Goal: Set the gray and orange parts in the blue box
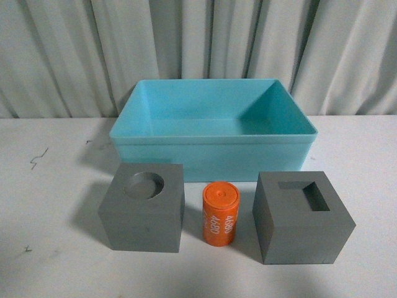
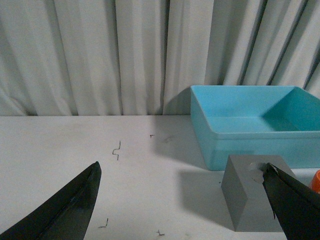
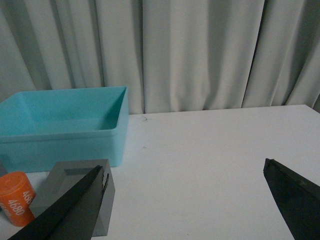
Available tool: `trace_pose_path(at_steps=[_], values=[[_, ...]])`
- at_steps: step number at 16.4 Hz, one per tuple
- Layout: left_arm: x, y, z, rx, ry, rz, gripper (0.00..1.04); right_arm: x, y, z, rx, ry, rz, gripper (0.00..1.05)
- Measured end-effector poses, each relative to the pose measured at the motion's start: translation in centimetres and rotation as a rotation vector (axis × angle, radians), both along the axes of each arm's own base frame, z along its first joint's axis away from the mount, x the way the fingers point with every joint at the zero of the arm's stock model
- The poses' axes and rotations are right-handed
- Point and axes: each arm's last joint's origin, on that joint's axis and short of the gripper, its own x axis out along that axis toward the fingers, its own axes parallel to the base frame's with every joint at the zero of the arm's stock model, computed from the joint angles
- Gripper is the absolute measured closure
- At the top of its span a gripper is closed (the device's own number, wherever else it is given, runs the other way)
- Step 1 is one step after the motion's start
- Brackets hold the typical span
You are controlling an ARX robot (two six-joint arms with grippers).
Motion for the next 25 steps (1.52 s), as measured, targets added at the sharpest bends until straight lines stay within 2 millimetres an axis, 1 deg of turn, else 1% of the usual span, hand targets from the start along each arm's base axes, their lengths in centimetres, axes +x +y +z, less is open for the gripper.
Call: trace_pose_path(at_steps=[19,20,21,23,24,25], values=[[0.0,0.0,0.0,0.000,0.000,0.000,0.07,0.0,0.0,0.0,0.000,0.000,0.000,0.06],[0.0,0.0,0.0,0.000,0.000,0.000,0.07,0.0,0.0,-0.2,0.016,0.050,-0.017,0.06],[0.0,0.0,0.0,0.000,0.000,0.000,0.07,-0.1,0.1,-0.2,0.049,0.176,-0.070,0.06],[0.0,0.0,0.0,0.000,0.000,0.000,0.07,0.8,-0.2,0.2,0.094,0.396,-0.219,0.06],[0.0,0.0,0.0,0.000,0.000,-0.004,0.07,2.0,-0.9,0.9,0.142,0.414,-0.309,0.06],[0.0,0.0,0.0,0.000,0.000,0.001,0.07,2.9,-1.7,1.9,0.179,0.390,-0.365,0.06]])
